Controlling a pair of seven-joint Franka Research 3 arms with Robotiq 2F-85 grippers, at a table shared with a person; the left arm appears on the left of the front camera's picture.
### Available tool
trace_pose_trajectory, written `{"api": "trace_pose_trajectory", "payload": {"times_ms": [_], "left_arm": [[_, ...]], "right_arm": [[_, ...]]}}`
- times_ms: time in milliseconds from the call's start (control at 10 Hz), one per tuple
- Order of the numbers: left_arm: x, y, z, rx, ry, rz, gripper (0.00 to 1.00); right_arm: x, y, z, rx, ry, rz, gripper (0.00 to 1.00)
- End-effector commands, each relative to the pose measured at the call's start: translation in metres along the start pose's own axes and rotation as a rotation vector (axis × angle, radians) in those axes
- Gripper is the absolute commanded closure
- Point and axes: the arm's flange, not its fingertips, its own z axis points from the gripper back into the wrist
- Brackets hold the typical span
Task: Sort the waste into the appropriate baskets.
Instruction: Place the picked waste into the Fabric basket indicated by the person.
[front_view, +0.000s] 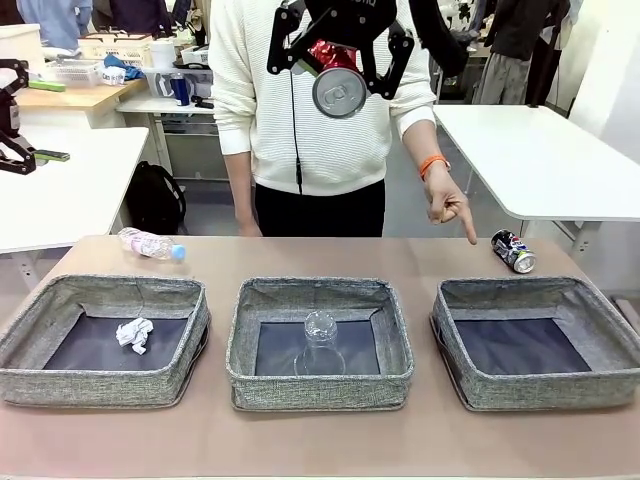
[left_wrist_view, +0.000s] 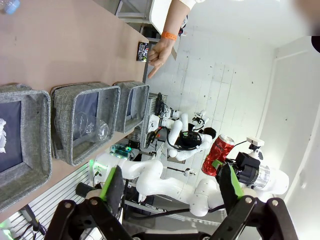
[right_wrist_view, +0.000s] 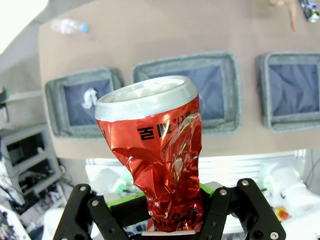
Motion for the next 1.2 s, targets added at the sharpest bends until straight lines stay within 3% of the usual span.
{"api": "trace_pose_trajectory", "payload": {"times_ms": [0,400,500,700,900,1100], "left_arm": [[-0.002,-0.002,0.001,-0.015,0.004,-0.006,0.0],[-0.002,-0.002,0.001,-0.015,0.004,-0.006,0.0],[-0.002,-0.002,0.001,-0.015,0.004,-0.006,0.0],[-0.002,-0.002,0.001,-0.015,0.004,-0.006,0.0],[-0.002,-0.002,0.001,-0.015,0.004,-0.006,0.0],[-0.002,-0.002,0.001,-0.015,0.004,-0.006,0.0]], "right_arm": [[-0.002,0.0,0.002,0.002,-0.002,0.001,0.9],[0.0,0.0,0.0,0.0,0.0,0.0,0.9],[-0.003,-0.038,0.035,-0.017,-0.118,-0.083,0.9],[-0.002,-0.111,0.011,-0.139,-0.079,-0.16,0.9],[-0.005,-0.178,-0.031,-0.149,0.024,-0.218,0.9],[-0.013,-0.239,-0.098,-0.143,0.11,-0.292,0.9]]}}
